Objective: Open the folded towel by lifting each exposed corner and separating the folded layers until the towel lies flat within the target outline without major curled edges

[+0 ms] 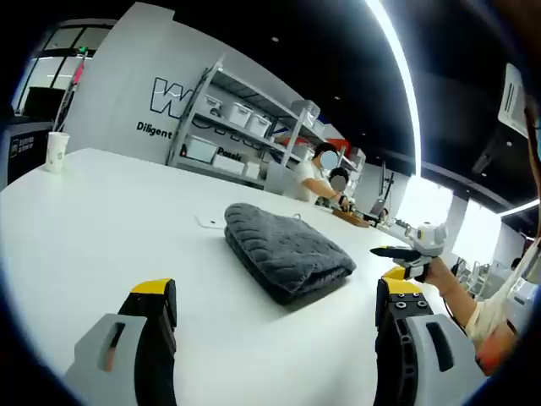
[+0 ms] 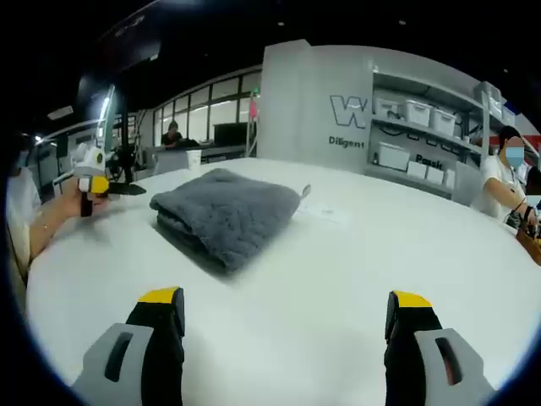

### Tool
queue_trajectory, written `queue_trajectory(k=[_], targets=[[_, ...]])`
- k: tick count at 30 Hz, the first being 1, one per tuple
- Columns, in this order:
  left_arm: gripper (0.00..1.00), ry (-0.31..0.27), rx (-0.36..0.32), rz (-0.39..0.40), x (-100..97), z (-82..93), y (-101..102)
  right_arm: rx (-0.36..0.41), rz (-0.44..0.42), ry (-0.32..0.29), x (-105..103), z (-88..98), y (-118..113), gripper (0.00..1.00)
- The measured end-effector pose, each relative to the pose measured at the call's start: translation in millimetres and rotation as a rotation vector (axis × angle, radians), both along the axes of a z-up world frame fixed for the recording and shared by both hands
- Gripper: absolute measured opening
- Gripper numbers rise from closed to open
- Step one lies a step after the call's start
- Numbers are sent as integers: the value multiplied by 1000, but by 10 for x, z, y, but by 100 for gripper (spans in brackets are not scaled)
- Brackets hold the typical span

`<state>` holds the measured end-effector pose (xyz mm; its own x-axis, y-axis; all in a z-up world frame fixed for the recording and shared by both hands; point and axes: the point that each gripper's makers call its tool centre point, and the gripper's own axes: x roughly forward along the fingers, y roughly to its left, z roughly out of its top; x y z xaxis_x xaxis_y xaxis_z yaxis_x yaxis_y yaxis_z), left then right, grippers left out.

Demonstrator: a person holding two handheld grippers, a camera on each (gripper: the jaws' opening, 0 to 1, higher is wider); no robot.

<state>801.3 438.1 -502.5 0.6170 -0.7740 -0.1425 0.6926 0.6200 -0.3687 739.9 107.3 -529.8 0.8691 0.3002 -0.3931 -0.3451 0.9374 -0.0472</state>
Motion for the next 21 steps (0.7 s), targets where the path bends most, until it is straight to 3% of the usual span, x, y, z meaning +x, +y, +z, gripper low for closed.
queue_trajectory(k=[21], targets=[[99, -6, -1, 18, 33, 8, 21, 24, -8, 22, -10, -30, -17, 98]])
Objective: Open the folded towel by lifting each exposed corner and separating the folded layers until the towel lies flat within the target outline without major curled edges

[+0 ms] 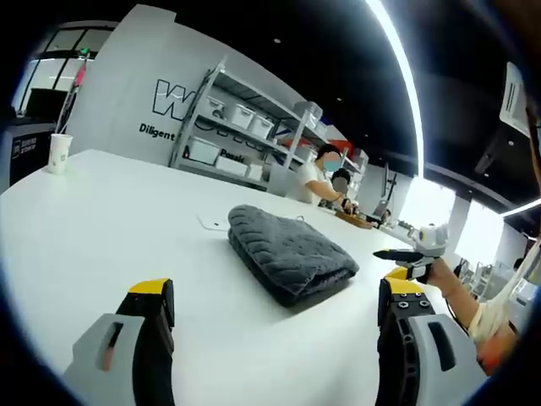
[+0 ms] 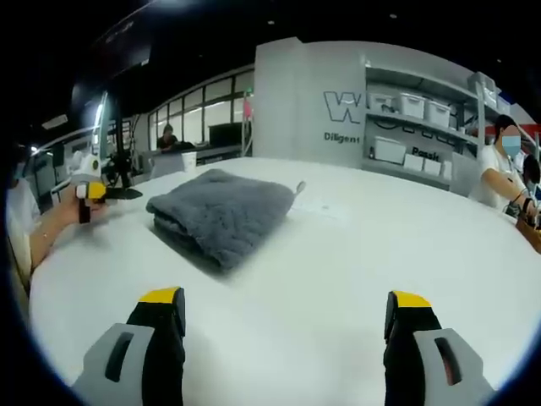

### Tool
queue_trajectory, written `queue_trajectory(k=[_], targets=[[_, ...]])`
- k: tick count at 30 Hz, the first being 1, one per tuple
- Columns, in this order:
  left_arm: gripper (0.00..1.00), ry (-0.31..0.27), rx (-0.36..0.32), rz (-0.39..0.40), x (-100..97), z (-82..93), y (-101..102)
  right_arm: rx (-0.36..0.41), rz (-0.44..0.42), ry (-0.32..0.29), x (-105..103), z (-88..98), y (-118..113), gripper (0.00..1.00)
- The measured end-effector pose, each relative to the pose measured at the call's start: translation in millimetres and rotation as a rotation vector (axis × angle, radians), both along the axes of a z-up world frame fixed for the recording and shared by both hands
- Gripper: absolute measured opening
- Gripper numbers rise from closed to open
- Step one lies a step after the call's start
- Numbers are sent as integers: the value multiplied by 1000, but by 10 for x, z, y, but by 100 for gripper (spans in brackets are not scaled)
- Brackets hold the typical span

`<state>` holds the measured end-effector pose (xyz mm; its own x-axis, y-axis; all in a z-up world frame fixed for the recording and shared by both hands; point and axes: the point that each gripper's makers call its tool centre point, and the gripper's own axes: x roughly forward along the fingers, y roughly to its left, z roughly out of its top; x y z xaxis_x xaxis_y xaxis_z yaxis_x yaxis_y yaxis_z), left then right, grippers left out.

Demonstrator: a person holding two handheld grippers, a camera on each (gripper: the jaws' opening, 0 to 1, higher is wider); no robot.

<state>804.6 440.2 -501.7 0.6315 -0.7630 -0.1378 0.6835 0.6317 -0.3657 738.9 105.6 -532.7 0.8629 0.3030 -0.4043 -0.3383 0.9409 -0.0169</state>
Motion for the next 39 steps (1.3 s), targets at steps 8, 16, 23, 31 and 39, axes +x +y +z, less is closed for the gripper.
queue_trajectory(k=[8, 16, 23, 31, 39], targets=[[99, -2, -4, 11, 15, 12, 29, 6, 0, 6, -3, -10, 2, 98], [99, -2, 1, 14, 16, 4, 37, 21, -3, 8, 3, -5, -11, 96], [99, 9, 1, 15, 14, -9, 45, 17, -5, 13, 6, -23, -26, 96], [99, 17, 4, 13, 11, -22, 45, 15, 1, 20, 4, -44, -11, 95], [99, 27, 9, 12, 10, -46, 43, 9, 7, 25, -1, -61, 3, 95]])
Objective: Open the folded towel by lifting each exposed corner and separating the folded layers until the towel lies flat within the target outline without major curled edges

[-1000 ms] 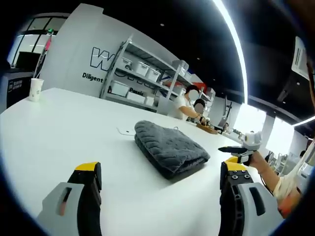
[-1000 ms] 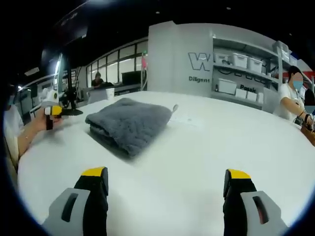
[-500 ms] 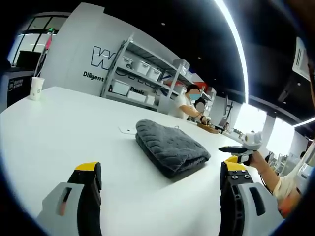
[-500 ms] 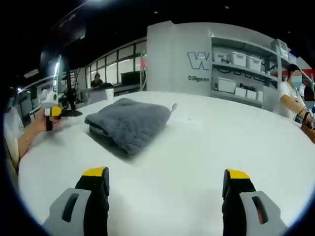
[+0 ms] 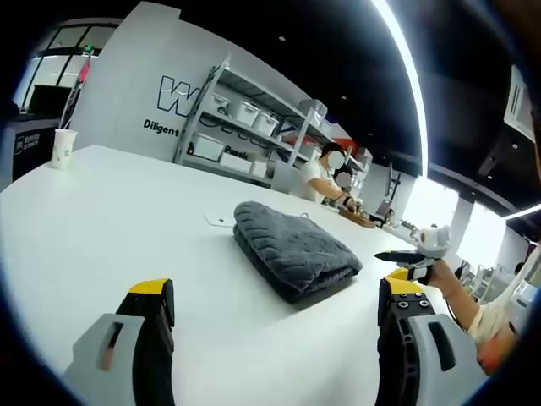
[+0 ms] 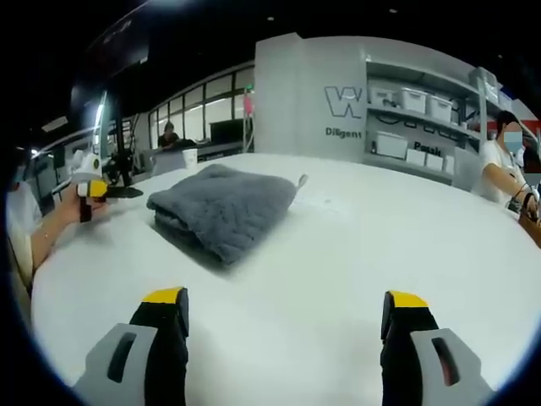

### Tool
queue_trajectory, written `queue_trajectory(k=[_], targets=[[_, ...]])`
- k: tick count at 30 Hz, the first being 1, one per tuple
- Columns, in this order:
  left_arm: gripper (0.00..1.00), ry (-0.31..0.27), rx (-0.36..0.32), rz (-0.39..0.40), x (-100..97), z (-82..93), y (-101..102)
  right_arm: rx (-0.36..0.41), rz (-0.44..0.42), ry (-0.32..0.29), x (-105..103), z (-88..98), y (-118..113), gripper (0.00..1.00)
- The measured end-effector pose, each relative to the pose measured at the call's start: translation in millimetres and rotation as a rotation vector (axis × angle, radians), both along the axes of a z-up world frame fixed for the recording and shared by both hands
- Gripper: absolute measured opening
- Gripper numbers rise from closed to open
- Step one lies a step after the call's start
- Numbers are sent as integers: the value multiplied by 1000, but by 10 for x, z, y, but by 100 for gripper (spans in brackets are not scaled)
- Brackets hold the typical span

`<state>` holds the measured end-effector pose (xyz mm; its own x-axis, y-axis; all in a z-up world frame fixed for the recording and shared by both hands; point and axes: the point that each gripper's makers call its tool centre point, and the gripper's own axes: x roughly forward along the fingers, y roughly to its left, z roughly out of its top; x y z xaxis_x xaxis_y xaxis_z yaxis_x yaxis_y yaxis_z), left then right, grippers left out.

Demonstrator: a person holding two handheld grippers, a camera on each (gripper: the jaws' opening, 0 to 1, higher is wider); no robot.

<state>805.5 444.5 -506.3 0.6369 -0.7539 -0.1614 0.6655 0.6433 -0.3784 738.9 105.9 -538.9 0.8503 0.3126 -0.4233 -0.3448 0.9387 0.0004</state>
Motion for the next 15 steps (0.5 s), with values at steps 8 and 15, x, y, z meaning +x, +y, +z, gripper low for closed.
queue_trajectory(k=[8, 15], targets=[[99, 7, 0, -1, 2, -3, 10, -8, 6, 4, -3, -14, 10, 94], [99, 7, -8, -5, -15, 28, 13, -9, 18, -19, -3, 33, 55, 95]])
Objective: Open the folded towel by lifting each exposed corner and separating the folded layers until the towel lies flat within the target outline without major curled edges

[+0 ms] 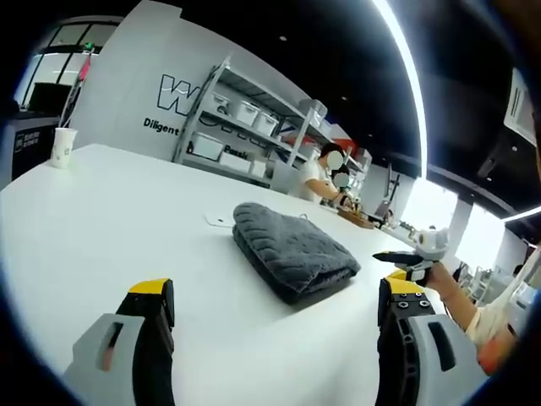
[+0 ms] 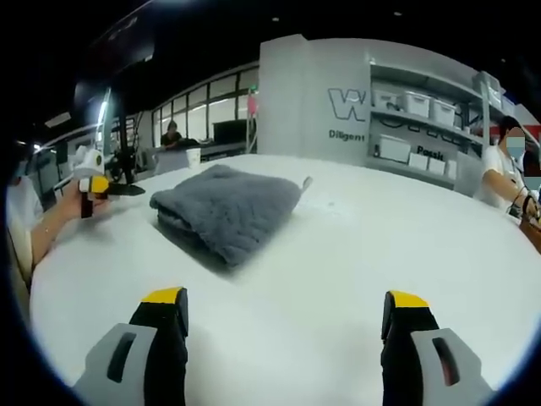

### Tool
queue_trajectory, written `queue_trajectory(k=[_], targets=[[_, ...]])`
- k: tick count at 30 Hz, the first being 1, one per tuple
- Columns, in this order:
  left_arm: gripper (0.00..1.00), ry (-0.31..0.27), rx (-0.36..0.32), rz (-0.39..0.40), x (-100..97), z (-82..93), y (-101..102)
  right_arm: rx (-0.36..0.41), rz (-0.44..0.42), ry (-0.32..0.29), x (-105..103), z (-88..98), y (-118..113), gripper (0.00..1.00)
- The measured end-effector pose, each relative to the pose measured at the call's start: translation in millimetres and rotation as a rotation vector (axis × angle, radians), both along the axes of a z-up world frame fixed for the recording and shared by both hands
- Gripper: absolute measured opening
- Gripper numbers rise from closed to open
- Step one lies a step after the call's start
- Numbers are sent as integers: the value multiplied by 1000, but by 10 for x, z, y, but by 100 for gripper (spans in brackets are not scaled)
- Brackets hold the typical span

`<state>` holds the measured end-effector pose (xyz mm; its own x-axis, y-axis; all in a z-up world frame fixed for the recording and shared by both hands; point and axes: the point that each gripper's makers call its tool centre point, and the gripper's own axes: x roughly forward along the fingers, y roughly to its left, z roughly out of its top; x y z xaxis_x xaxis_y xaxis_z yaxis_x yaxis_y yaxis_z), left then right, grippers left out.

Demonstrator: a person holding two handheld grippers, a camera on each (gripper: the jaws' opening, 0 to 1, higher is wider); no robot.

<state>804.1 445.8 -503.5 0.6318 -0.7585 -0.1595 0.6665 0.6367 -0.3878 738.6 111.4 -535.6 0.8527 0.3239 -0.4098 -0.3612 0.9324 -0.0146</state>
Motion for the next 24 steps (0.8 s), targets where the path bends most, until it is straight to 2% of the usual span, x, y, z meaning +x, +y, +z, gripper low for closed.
queue_trajectory(k=[5, 12, 14, 16, 17, 20, 24], targets=[[99, -7, -5, -3, -13, 60, 37, -52, 14, -21, -20, 61, 21, 96], [99, -27, 16, 11, 8, 110, 110, -70, 33, -52, -43, 251, 145, 95], [99, -27, 17, 15, 16, 102, 114, -132, 57, -102, -33, 450, 257, 95], [99, -22, 20, 15, 21, 80, 110, -143, 69, -119, -31, 553, 332, 96], [99, -19, 22, 15, 22, 65, 106, -155, 91, -138, -37, 676, 455, 96], [99, -10, 22, 12, 15, 38, 89, -196, 132, -154, -35, 832, 653, 96], [99, -5, 25, 10, 6, 22, 85, -348, 215, -155, -38, 962, 934, 98]])
